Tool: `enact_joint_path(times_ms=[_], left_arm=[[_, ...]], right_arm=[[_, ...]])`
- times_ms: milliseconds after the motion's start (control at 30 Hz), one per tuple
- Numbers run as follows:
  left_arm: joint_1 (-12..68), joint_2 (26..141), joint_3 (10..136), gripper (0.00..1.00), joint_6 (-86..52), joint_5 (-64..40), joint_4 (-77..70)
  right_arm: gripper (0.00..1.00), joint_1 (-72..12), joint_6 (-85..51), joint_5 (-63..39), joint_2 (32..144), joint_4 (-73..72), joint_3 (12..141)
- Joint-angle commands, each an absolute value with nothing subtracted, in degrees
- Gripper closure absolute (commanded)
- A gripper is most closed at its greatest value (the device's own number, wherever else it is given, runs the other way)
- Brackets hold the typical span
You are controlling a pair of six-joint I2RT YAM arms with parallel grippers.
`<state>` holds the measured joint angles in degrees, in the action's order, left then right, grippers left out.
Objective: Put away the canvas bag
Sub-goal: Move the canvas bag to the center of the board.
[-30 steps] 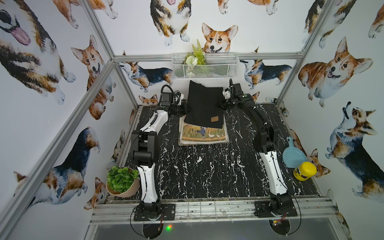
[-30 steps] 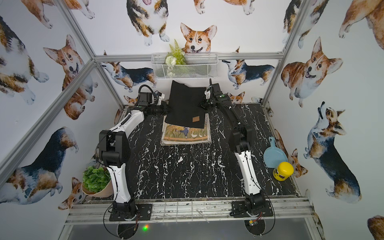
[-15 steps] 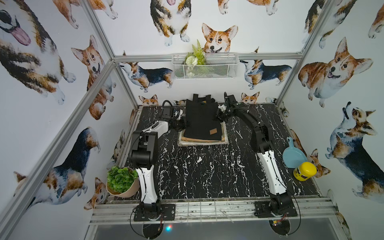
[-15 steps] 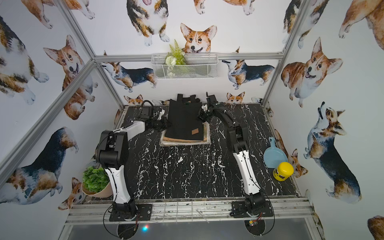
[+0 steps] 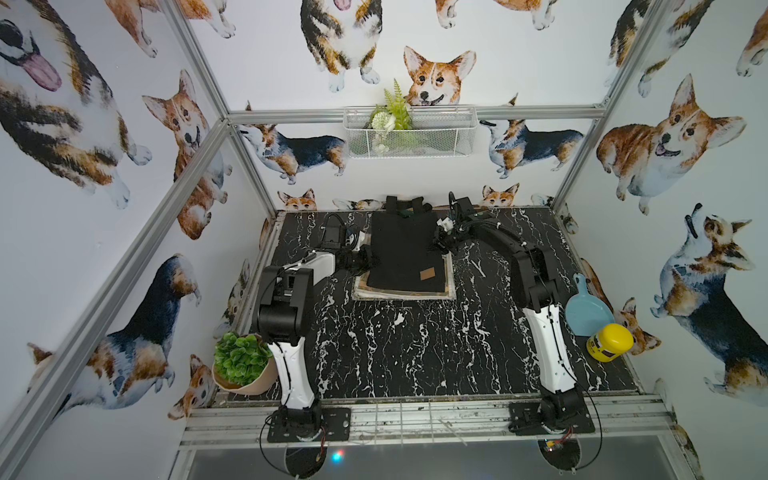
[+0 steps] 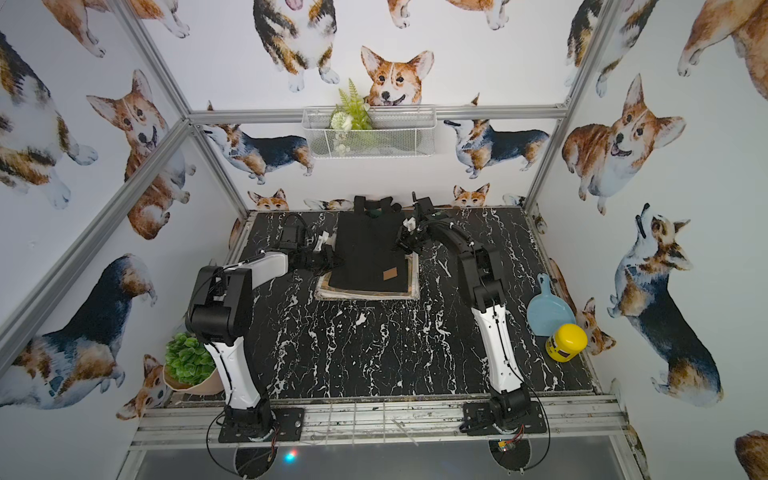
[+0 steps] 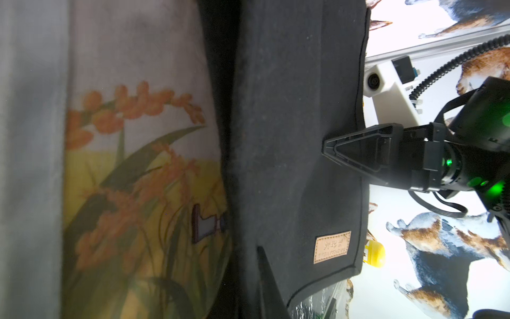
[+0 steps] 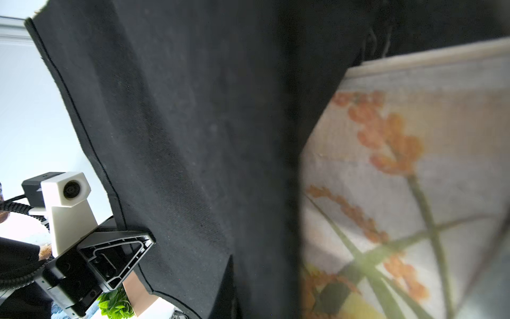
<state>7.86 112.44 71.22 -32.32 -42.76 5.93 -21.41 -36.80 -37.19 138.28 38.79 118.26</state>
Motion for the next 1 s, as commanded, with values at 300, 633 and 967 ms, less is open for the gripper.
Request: enact_joint_path(times_ms=[300,633,967], left_arm=[[7.52,108.03,63.63,1.0,-30.74,-30.35,12.26],[8.14,103.89,53.36,1.0,-33.33,-24.96,10.91],[14.41,88.11,38.09,1.0,-36.97,-20.53,10.52]], right_arm=[[1.0,-22.2,-36.82,-32.5,133.43,37.77,103.27],[1.0,-25.08,-38.63,-31.6,126.54,29.0,84.33],[1.0,-25.22,-39.86,-28.43,111.97,25.55,66.93]])
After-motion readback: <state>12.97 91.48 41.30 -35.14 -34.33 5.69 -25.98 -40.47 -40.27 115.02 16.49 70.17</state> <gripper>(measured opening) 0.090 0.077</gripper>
